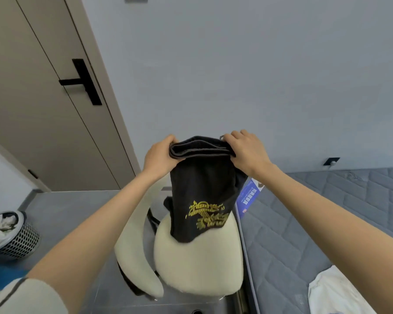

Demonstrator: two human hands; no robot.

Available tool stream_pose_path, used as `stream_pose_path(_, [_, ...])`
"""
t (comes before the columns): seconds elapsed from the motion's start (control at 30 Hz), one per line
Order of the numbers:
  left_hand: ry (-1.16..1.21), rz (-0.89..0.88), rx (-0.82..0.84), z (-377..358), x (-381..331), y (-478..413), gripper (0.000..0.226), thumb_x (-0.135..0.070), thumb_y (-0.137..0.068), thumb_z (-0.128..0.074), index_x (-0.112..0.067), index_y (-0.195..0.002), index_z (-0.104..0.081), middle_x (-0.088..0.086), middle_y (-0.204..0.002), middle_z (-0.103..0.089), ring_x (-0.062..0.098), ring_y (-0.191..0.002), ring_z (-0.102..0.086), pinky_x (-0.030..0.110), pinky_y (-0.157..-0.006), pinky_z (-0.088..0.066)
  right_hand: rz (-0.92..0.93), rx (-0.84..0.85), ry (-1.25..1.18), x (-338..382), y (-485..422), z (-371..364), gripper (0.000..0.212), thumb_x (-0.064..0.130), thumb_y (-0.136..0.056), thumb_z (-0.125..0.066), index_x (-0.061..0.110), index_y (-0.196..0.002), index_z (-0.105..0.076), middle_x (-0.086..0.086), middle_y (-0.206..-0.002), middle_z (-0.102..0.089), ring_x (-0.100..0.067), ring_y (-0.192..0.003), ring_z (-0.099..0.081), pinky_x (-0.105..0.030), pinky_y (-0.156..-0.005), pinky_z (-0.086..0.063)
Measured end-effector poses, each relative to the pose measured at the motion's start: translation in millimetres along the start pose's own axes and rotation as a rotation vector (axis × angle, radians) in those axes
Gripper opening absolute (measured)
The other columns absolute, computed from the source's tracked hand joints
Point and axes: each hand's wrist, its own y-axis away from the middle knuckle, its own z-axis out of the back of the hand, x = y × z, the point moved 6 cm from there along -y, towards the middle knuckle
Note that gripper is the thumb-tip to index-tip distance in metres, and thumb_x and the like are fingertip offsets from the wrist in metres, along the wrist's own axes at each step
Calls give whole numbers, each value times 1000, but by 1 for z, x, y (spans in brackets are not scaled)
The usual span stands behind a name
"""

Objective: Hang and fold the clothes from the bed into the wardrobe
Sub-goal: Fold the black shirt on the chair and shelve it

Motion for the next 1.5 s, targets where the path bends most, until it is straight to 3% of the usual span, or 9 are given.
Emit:
stream_pose_path(0.27, [-14,-37,37,-57,45,8,27,0,-77,-51,-21,-75,-34,-6,-85,-67,25,-78,-57,32,-56,-33,-40,88,-56,5,20,-72,39,-6,-70,-60,7,-106,-57,-8,-95,-57,-32,-84,-50,-32,-67,-24])
stream_pose_path(0.37, [-29,-28,155,-105,79,36,32,3,-78,-52,-21,-79,-32,-5,-99,-70,20,-96,-62,30,-65,-40,-70,273,-75,7,54,-129,43,-5,-71,-56,13,-111,-53,-4,-102,-56,-29,-93,-48,-30,-70,-23])
stream_pose_path(0.47, [-166,-29,278,-150,104,74,31,7,-77,-51,-18,-77,-33,-4,-74,-56,27,-74,-57,32,-58,-33,-152,507,-148,10,93,-181,32,1,-76,-54,19,-102,-50,2,-102,-56,-23,-97,-46,-29,-64,-25])
stream_pose_path(0.6, [-219,40,549,-209,136,138,26,4,-79,-46,-19,-85,-35,2,-78,-53,26,-73,-53,36,-57,-34,-192,818,-280,23,158,-235,27,2,-74,-51,24,-88,-45,5,-103,-55,-20,-102,-47,-28,-62,-31])
stream_pose_path(0.83, [-82,326,840,-281,164,229,23,-3,-83,-50,-17,-91,-33,-4,-70,-43,17,-67,-45,29,-55,-30,-235,1219,-336,32,243,-283,35,3,-72,-62,30,-67,-40,13,-73,-45,-16,-77,-48,-25,-63,-37])
stream_pose_path(1.0, [61,480,1001,-324,183,269,26,-21,-84,-67,-21,-95,-43,-4,-88,-57,17,-84,-57,26,-68,-45,-148,1438,-385,30,279,-313,37,11,-74,-71,18,-110,-66,-1,-107,-64,-22,-97,-61,-30,-71,-50])
stream_pose_path(1.23, [325,803,663,-345,222,250,32,-15,-89,-65,-13,-119,-54,3,-118,-61,21,-114,-56,32,-96,-46,-224,1330,-419,3,248,-357,34,22,-79,-66,20,-112,-61,-3,-98,-58,-25,-106,-55,-37,-84,-52])
stream_pose_path(1.37, [352,987,282,-347,242,221,40,-15,-96,-54,-10,-134,-44,8,-132,-54,23,-122,-51,33,-101,-41,-324,861,-319,-11,211,-377,50,18,-86,-60,24,-134,-49,-3,-135,-49,-23,-129,-36,-37,-106,-35])
stream_pose_path(1.5, [-34,665,110,-352,230,210,51,-15,-97,-50,-14,-146,-34,4,-151,-34,21,-143,-26,33,-115,-23,-224,684,-313,14,228,-395,58,23,-95,-53,26,-149,-33,-4,-159,-20,-27,-148,-9,-43,-121,-11])
